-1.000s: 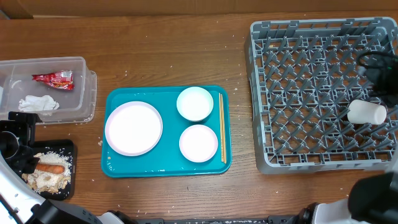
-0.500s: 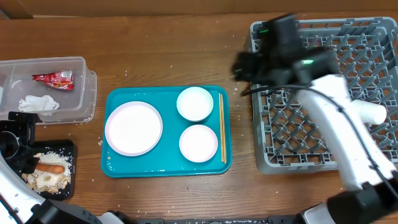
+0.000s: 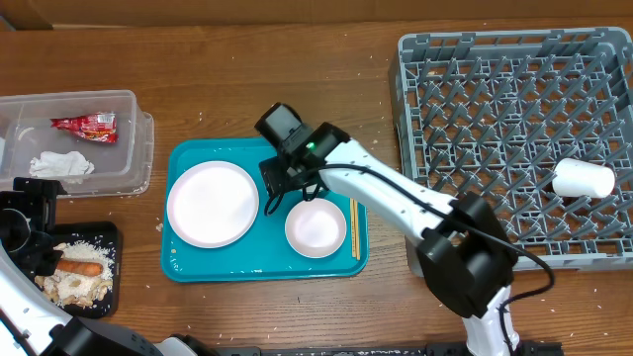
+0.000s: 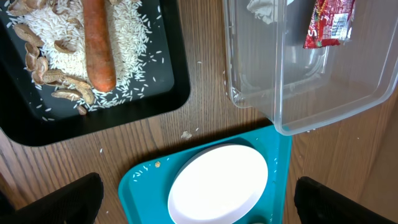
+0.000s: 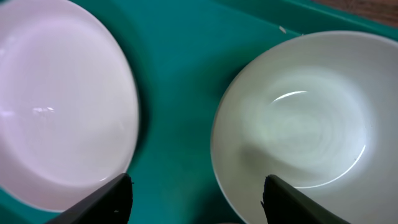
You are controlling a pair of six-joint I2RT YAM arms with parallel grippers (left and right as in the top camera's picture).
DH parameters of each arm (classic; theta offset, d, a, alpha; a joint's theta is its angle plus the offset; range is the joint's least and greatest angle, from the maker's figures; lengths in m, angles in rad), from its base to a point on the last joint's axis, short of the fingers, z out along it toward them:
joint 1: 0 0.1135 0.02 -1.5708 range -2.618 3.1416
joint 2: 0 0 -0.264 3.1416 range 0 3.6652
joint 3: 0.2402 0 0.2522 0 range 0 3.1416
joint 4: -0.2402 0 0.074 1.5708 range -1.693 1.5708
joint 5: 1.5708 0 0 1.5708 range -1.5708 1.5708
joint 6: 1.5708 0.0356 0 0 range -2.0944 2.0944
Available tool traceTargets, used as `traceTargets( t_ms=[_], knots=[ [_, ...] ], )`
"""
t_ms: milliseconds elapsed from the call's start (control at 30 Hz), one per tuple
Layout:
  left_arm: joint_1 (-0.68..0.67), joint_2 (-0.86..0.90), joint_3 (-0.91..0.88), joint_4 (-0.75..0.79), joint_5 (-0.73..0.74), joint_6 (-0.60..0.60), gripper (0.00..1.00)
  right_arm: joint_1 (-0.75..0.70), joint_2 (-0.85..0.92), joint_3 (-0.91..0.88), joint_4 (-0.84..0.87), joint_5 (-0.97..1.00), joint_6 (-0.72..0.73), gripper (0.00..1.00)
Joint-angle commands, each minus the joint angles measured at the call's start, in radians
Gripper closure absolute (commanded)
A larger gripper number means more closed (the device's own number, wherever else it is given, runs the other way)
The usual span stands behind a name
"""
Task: Sort waste into correct bins and load items into the dishwasher
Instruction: 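Move the right gripper back to the white bowl on the teal tray, then grasp the white bowl rim and carry it into the dish rack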
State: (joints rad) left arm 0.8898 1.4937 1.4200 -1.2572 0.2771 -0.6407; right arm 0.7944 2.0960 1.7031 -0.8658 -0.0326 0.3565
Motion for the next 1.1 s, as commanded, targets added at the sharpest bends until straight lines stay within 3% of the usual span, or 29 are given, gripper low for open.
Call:
traceTargets(
  t_ms=[0,233,467,667,900,1067],
  knots=[
    [-0.002,0.005,0.006,0.001,0.004,0.009,0.00,0.007,0.039,0.005,0.006,0.098,-0.013,0.31],
    [-0.002,0.005,0.006,0.001,0.004,0.009,0.00,0.007,0.084,0.004,0.050,0.123,-0.055,0.32],
    [-0.002,0.005,0.006,0.002,0.004,0.009,0.00,0.007,0.121,0.004,0.066,0.132,-0.054,0.43],
    [-0.002,0.005,0.006,0.001,0.004,0.009,0.00,0.007,0.124,0.019,0.049,0.137,-0.050,0.63],
    [-0.002,0.005,0.006,0.001,0.004,0.009,0.00,0.003,0.108,0.167,-0.070,0.138,-0.050,0.91],
    [-0.002,0.005,0.006,0.001,0.004,0.009,0.00,-0.029,0.055,0.348,-0.197,0.137,-0.044,0.96]
  ],
)
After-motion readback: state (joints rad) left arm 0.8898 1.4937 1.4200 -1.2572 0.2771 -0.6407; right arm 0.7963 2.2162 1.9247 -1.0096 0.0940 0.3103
